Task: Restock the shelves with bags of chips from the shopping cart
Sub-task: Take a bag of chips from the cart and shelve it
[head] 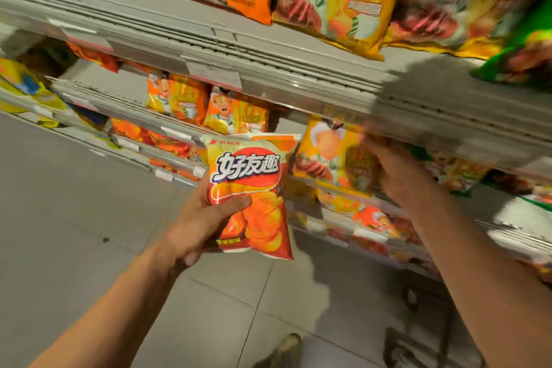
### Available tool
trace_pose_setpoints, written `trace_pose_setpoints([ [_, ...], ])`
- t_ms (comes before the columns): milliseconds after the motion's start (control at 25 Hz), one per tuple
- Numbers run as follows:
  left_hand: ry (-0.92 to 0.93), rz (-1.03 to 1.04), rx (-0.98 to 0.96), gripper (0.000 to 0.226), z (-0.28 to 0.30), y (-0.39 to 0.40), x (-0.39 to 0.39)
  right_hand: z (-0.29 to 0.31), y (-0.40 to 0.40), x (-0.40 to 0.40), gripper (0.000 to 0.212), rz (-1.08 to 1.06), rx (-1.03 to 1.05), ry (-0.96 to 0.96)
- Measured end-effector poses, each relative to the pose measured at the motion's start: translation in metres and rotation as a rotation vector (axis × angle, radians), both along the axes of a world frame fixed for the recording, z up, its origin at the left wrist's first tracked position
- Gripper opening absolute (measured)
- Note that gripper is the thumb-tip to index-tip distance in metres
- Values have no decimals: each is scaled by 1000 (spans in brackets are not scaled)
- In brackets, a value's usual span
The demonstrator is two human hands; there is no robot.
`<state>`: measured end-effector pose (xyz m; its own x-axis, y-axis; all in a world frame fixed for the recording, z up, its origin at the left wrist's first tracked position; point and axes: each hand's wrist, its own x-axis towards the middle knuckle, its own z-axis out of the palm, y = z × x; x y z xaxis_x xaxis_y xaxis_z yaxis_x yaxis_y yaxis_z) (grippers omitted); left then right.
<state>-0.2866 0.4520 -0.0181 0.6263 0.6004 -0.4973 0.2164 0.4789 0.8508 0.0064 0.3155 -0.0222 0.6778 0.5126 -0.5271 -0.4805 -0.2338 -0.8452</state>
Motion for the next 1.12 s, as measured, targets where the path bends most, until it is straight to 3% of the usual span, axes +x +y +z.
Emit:
trace_pose_setpoints([
  [160,35,12,-18,55,-13,20,-20,-9,60,2,26,-7,2,53],
  [280,25,8,-18,59,-21,42,-36,-23,79,-3,6,-48,36,-31],
  [440,-20,-18,-33,65,-30,74,-50,-36,84,-3,53,13,-47,-105],
  [600,-62,-83,-23,67,-37,109,-56,-26,97,-19,73,-57,-390,-340],
  [680,-81,-124,-13,64,-41,130,-62,-24,98,-36,58,-167,-488,-562],
  [760,-98,-165,-3,63,-43,158,-73,-26,99,-60,39,-213,-513,-658],
  [920,-101,-202,16,67,-44,227,-106,-22,148,-134,43,-174,-552,-874],
  [1120,-130,-126,61,64,-42,311,-139,-25,263,-222,34,221,-418,-1201],
])
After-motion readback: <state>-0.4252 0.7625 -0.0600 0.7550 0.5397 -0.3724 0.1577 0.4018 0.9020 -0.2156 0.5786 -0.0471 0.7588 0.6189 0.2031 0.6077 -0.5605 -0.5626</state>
